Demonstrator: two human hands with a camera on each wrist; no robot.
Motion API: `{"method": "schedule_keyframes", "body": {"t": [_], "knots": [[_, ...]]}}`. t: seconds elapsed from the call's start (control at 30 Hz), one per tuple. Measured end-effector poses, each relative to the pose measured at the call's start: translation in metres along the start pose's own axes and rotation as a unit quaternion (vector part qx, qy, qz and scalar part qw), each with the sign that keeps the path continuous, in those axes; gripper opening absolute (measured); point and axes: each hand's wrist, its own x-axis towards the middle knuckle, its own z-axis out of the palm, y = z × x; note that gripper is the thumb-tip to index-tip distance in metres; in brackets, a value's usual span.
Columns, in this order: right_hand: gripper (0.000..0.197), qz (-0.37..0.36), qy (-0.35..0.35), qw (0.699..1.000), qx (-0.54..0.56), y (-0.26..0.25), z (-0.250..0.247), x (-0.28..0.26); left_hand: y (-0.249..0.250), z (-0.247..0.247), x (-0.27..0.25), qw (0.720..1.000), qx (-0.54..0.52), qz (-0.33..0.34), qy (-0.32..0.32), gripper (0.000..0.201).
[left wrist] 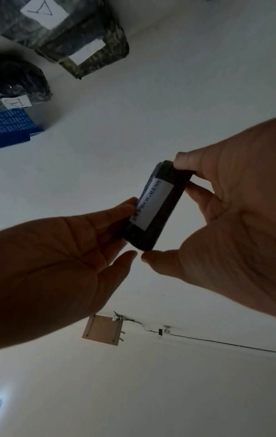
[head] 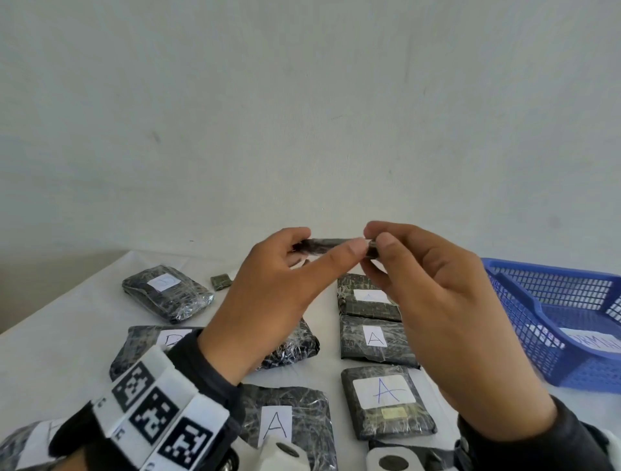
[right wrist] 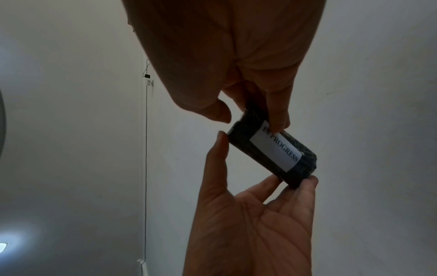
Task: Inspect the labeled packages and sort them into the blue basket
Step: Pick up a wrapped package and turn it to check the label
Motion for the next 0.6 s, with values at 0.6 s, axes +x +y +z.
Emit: {"method": "schedule_keyframes", "body": {"t": [0.6], "knots": [[0.038,-0.023,-0.102,0.993,0.047,0.006,-0.002,0.003,0.012,0.002,-0.007,0.972,-0.191,0.031,-0.137,0.058]]}}
